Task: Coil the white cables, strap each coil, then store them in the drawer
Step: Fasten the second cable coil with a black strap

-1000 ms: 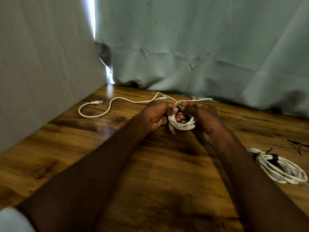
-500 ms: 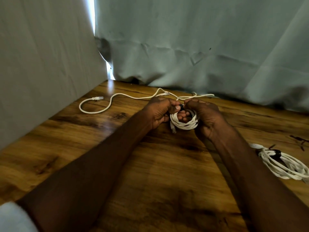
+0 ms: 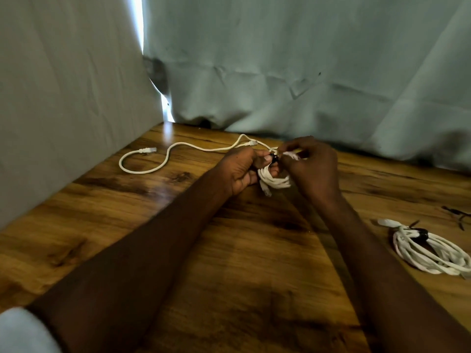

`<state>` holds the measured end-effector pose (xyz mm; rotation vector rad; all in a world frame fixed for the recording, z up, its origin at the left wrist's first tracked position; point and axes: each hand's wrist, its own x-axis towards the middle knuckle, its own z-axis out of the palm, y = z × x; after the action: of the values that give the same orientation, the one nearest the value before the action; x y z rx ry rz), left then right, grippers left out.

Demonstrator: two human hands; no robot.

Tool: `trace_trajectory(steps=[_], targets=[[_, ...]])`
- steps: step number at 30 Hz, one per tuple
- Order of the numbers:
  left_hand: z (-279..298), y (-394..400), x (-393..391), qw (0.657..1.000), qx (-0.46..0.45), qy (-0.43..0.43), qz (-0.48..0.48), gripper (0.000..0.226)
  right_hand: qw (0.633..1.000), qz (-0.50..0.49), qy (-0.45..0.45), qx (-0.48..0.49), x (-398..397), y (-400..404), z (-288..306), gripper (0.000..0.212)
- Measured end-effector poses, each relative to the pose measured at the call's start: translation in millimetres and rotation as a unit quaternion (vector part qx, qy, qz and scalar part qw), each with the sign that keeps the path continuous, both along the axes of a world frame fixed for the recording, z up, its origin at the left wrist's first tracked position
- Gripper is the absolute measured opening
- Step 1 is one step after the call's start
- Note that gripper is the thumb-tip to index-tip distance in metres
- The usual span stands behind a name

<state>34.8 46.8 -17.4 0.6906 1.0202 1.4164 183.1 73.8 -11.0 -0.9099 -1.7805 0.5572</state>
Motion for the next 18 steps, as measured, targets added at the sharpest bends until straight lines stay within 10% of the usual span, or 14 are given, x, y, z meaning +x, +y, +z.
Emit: trace_trajectory(steps=[3, 18], targets=[[-1.8, -1.7, -3.4, 1.000, -0.013, -0.007, 0.013, 0.022, 0.980, -0.046, -0.158, 0.113, 3.6, 5.9, -6.8, 0.020], [-4.7, 0.8, -0.6, 0.995, -0.005, 0.025, 0.095, 0.034, 0.979, -0.110, -0.135, 0.110, -8.3, 2.4, -18.1, 0.013]])
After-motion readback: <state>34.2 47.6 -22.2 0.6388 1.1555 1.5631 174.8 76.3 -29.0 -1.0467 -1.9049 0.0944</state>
